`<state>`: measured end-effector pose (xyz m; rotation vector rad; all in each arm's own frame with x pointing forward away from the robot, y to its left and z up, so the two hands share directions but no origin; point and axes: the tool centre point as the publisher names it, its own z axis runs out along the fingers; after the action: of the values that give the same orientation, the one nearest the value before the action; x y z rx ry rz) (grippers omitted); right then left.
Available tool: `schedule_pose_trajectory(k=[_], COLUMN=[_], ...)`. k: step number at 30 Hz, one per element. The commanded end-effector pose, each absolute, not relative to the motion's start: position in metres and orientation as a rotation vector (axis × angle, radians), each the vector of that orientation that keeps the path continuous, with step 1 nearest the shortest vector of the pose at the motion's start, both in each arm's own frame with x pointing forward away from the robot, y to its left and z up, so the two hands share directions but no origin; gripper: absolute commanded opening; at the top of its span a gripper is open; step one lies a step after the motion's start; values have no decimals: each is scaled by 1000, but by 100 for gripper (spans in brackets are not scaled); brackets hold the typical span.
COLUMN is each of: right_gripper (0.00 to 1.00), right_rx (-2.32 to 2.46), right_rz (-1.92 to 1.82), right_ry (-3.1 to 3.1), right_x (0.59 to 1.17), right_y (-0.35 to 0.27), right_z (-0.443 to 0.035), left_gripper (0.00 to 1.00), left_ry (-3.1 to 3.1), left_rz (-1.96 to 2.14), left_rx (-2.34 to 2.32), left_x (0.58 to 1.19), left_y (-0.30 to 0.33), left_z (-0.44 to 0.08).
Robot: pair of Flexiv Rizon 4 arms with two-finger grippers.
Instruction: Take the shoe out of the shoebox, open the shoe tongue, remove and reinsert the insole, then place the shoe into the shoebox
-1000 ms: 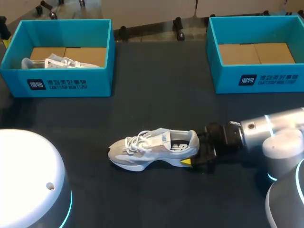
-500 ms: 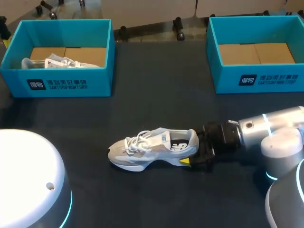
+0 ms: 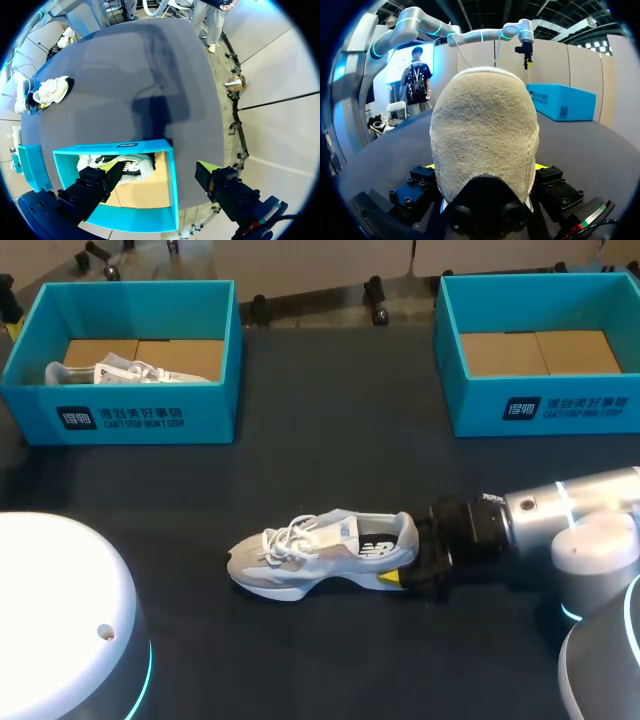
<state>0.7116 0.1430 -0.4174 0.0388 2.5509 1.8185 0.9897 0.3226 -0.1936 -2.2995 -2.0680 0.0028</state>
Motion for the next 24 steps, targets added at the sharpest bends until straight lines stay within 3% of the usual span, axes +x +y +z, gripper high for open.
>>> schedule_pose_trajectory(k=[1,2,24], right_gripper=[8,0,0], right_rx=[33,32,21], right_rz=[1821,1820,1831], right_ry=[2549,2550,2534], right_x=[713,713,710], right_y=[144,144,149], right_z=[-419,-418,-419], left_gripper=[100,100,100], left_ry=[-2068,-2068,-2092], left_rz=[-3,-3,-44], left_rx=[-2301,-2301,-2312], left_x=[988,988,977], left_y=[323,323,321], left_z=[-193,-193,-190])
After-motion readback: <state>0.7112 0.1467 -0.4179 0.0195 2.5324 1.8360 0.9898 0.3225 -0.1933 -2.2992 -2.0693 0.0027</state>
